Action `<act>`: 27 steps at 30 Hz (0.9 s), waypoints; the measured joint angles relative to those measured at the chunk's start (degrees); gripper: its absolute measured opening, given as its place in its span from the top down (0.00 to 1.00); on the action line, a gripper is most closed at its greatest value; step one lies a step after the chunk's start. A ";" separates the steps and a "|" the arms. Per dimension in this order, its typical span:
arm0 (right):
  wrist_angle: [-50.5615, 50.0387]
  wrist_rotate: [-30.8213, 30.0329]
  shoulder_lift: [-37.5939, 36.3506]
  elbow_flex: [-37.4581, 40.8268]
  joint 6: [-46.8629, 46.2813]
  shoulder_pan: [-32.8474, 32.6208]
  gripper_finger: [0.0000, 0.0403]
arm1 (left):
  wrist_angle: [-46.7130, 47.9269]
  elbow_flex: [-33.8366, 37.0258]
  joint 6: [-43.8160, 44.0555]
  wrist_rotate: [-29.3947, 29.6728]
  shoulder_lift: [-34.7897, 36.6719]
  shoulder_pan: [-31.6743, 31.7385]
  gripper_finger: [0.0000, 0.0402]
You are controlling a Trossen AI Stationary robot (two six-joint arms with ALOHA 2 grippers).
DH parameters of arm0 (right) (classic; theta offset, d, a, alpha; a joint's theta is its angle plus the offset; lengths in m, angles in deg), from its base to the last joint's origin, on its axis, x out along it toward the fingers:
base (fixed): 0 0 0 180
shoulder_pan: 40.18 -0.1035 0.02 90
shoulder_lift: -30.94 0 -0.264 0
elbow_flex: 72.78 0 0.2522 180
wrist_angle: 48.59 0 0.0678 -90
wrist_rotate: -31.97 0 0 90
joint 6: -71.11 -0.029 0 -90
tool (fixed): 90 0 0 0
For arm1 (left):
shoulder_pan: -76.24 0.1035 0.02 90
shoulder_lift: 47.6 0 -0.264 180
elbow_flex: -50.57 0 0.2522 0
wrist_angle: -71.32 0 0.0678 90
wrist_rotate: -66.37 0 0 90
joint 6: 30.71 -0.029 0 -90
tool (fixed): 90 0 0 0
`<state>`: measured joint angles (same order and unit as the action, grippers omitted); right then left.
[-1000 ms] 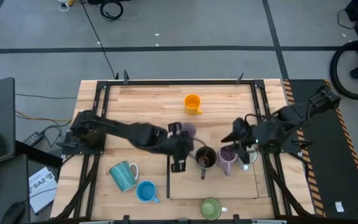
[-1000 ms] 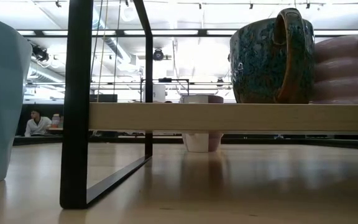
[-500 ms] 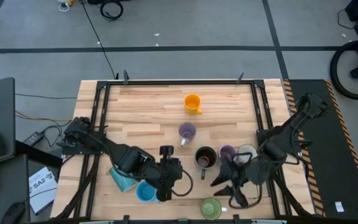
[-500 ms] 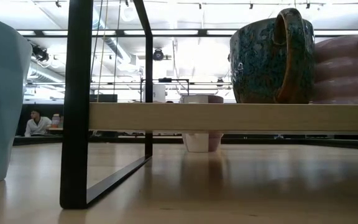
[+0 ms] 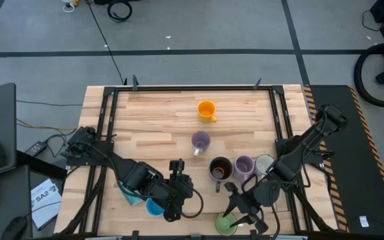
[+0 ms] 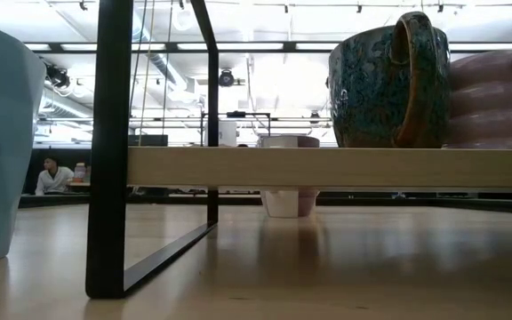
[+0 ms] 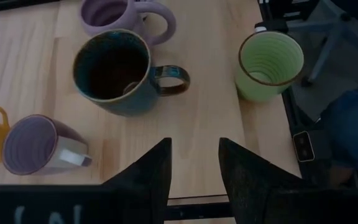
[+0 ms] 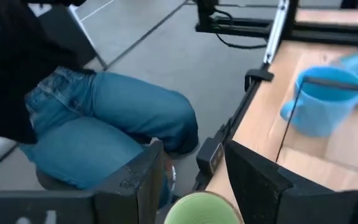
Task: Place coffee mugs
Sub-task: Put the green mug on the shelf aligned with the white mug
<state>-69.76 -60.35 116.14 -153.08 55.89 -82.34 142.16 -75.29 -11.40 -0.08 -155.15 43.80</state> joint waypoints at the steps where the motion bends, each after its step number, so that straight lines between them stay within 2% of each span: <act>1: 0.63 0.26 0.04 0.00 1.47 0.10 0.56 | 0.01 0.00 0.14 -0.01 -0.02 0.11 0.65; 8: 4.02 5.78 -0.01 0.00 10.21 2.92 0.56 | 1.02 0.00 2.68 -0.02 -0.02 -0.04 0.65; 13: 3.53 9.54 -0.03 0.00 11.38 5.95 0.56 | 6.31 0.04 5.95 0.96 1.41 -1.73 0.65; 20: 2.57 12.15 -0.03 0.00 11.40 8.74 0.56 | 14.83 0.02 11.94 9.85 5.30 -7.01 0.65; 27: 0.26 12.75 -0.03 0.00 12.38 10.61 0.56 | 27.77 0.02 24.53 22.32 6.50 -12.96 0.68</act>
<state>-69.50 -47.60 116.11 -153.08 68.27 -71.74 169.93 -75.27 13.13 22.24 -148.65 30.84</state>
